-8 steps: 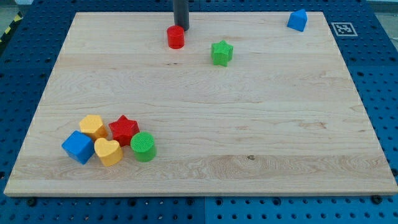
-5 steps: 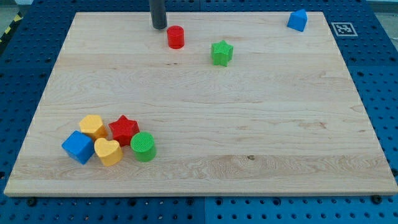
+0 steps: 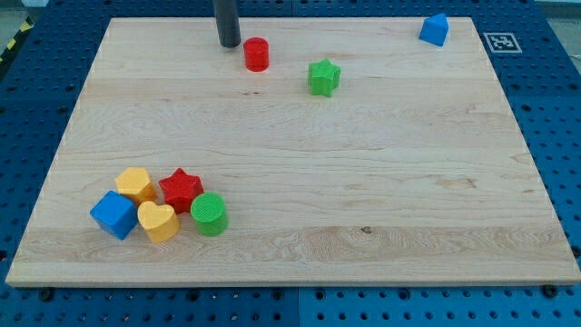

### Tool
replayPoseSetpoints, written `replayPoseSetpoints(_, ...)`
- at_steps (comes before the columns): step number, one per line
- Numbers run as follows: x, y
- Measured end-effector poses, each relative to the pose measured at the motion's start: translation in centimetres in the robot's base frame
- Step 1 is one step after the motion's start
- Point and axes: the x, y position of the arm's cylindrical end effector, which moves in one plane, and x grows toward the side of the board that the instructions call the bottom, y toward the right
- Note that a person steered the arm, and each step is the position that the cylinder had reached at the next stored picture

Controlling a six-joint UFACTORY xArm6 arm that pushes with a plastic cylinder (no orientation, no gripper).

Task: Slide the red circle to the center

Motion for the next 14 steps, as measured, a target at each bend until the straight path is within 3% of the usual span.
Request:
replayPoseSetpoints(2,0.2,-0.9)
replayPoseSetpoints(5,1.3,3.6)
replayPoseSetpoints(6,5.1,3.8)
replayPoseSetpoints(11,10.5,3.8)
replayPoseSetpoints(13,9.8,4.8)
replayPoseSetpoints(14,7.4,4.3)
